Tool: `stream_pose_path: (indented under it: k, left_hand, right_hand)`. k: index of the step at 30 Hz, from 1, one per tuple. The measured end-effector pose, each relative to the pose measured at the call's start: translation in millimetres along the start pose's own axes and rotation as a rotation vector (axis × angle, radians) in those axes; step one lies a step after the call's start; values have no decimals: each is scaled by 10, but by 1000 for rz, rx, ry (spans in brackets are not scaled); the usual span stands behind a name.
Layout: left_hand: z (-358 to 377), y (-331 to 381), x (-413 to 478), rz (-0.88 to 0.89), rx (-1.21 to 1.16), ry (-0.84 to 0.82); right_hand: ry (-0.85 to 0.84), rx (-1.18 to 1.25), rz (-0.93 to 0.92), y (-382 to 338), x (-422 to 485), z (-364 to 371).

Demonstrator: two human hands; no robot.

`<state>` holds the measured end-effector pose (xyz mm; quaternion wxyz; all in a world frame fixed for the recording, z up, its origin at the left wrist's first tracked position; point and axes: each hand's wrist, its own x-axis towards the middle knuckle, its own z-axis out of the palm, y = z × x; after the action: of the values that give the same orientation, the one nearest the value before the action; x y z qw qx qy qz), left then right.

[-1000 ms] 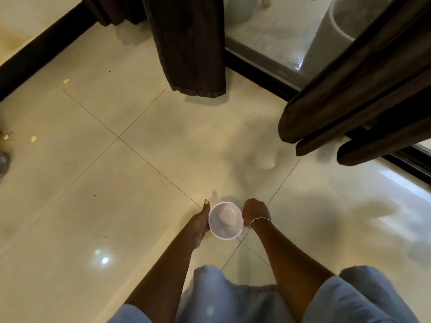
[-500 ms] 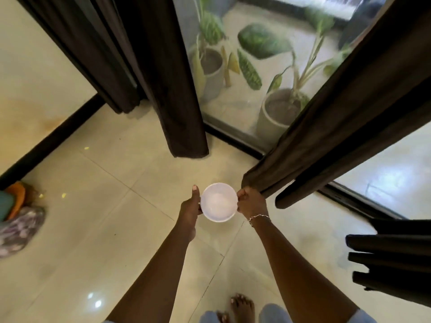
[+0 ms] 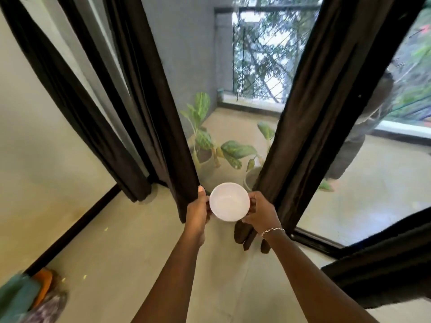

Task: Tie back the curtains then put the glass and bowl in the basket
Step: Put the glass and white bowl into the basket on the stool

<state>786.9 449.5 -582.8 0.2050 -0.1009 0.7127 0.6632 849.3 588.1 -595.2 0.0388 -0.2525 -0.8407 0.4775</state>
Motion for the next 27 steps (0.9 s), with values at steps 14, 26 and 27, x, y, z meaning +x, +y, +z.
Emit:
stream_pose_path:
  k: [14,26,27]
  left_hand:
    - [1023,521,-1013,140,152,-334]
    - [2922,-348,-2905,56,228,-696]
    - [3070,-449,-3078,53,243,-727]
  right_hand:
    - [262,73,17,102,-1081,-1429]
    - [573,26,218,1597,-2947,-3064]
    - [595,20,240,1729,-3108,-3187]
